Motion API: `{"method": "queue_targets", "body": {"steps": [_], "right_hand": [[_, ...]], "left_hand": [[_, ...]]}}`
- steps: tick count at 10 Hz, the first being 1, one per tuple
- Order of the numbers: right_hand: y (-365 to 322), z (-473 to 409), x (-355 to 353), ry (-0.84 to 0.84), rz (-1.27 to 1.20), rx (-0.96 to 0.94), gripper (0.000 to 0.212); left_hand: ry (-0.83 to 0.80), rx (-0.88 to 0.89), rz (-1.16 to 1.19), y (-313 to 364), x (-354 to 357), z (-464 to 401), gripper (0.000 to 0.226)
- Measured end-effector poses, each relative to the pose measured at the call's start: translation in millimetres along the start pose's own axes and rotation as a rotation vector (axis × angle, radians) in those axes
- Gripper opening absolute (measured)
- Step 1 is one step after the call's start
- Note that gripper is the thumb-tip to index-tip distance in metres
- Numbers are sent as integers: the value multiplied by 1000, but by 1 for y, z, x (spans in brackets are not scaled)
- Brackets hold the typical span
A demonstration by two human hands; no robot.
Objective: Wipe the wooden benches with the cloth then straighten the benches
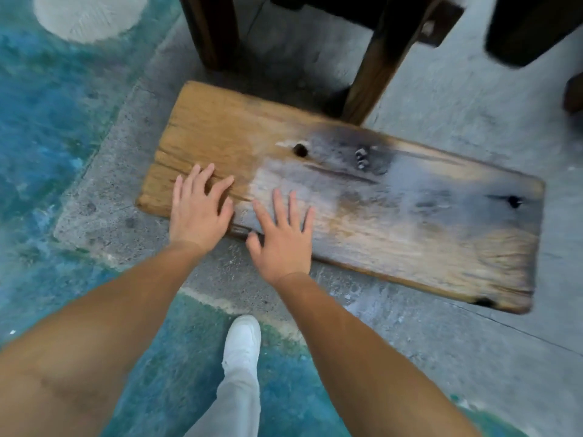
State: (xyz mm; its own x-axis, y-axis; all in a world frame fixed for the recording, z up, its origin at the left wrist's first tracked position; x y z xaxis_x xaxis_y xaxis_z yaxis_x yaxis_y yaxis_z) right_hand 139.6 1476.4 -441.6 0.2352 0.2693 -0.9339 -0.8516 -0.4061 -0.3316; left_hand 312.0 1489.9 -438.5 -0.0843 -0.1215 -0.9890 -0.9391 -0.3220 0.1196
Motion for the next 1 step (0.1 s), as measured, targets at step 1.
{"method": "queue_targets", "body": {"steps": [1], "right_hand": [[15,6,-38,-254,-150,72,71]], "left_hand": [[-195,-77,24,9,-33,-9,41]]}}
Point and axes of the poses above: each hand's wrist, its own z-axis away from the middle knuckle, its own x-axis out of the palm, y = z × x, the point moved 4 cm from there along -z, towards the middle knuckle, and after that the axes turned 11 degrees about y, right-handed, at the moved point
